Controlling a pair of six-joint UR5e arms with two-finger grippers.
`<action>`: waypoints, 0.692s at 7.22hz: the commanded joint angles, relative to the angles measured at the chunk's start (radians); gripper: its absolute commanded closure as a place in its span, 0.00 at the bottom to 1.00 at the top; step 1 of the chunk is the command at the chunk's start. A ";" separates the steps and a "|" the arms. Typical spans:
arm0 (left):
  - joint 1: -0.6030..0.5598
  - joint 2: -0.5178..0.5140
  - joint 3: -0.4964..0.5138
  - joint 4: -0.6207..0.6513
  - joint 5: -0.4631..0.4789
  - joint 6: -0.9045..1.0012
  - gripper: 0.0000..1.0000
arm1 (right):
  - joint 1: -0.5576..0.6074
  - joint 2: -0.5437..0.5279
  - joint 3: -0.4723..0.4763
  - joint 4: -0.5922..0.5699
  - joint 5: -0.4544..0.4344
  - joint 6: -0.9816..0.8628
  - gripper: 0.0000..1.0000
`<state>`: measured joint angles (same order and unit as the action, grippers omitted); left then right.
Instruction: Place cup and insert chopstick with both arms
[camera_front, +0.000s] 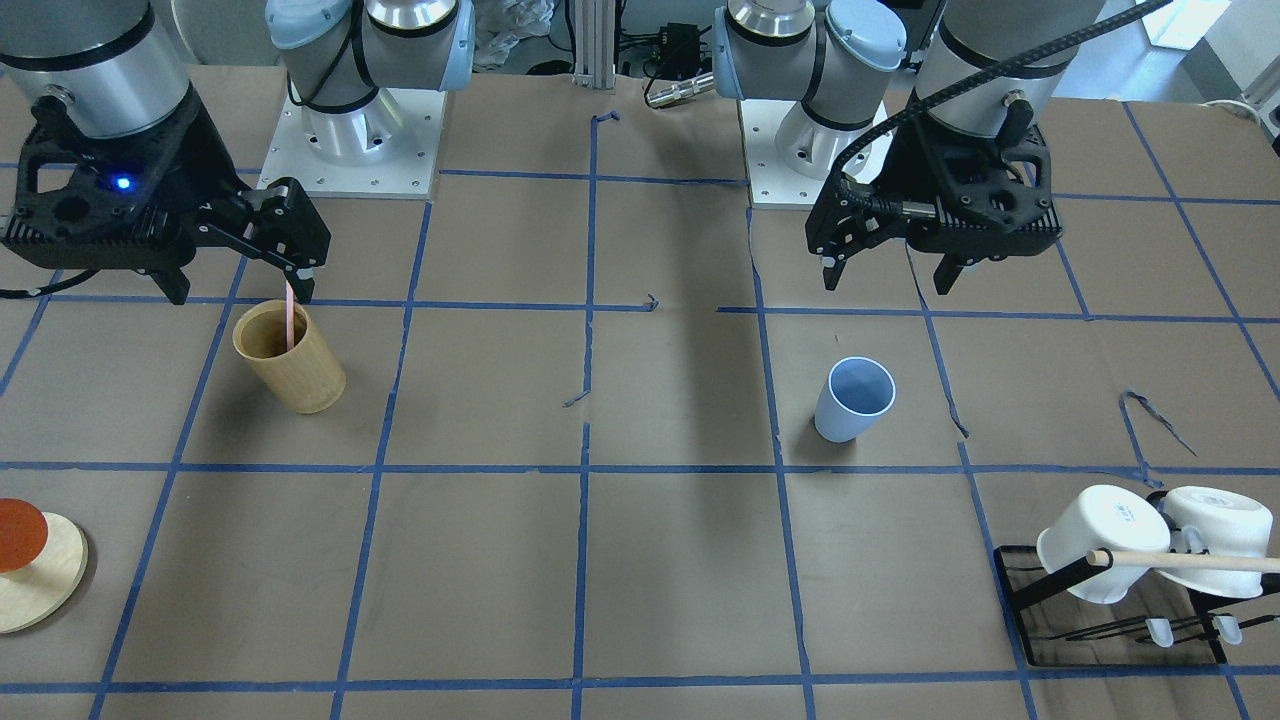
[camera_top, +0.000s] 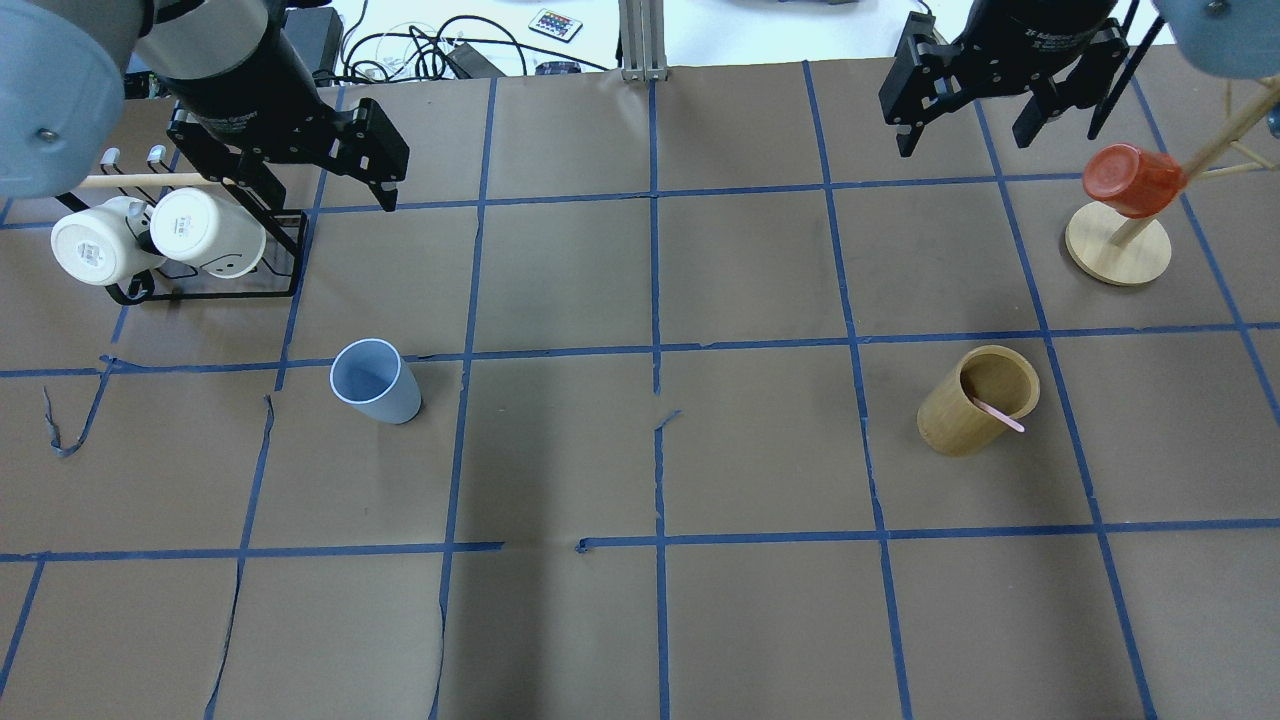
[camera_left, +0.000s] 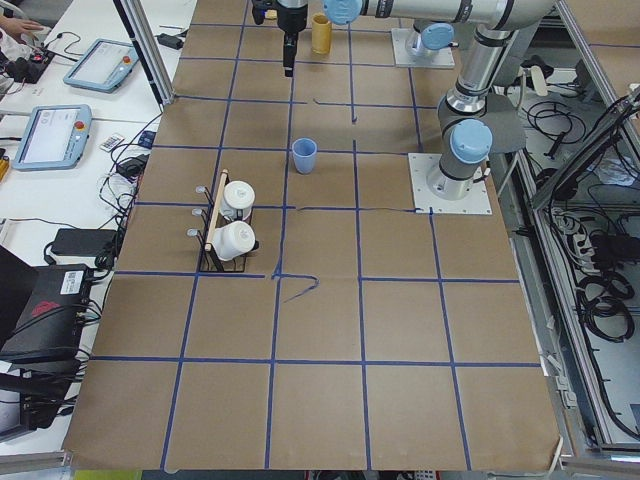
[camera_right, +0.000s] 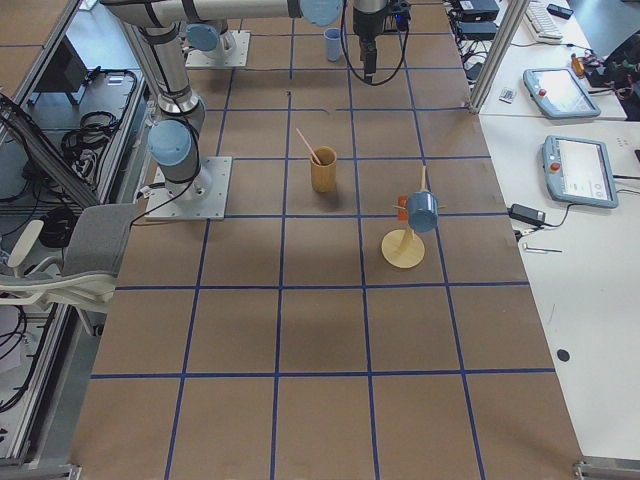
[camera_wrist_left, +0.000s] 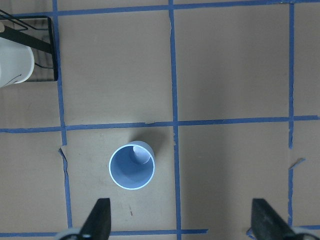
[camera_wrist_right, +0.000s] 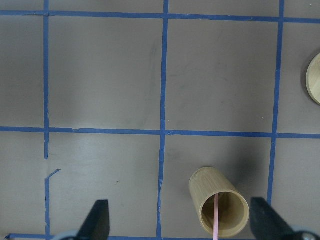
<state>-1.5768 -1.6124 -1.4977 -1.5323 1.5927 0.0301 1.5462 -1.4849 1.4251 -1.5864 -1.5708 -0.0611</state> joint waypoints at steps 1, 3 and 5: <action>0.001 -0.004 0.002 0.001 -0.054 0.001 0.00 | 0.000 0.000 0.000 0.000 0.005 0.000 0.00; 0.001 0.002 0.002 0.000 -0.043 0.005 0.00 | 0.000 0.001 0.000 0.000 0.003 0.000 0.00; 0.003 0.019 0.004 -0.003 -0.039 0.011 0.00 | 0.000 0.000 0.000 0.000 0.006 0.000 0.00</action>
<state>-1.5749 -1.6027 -1.4946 -1.5338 1.5514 0.0390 1.5463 -1.4845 1.4251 -1.5861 -1.5662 -0.0614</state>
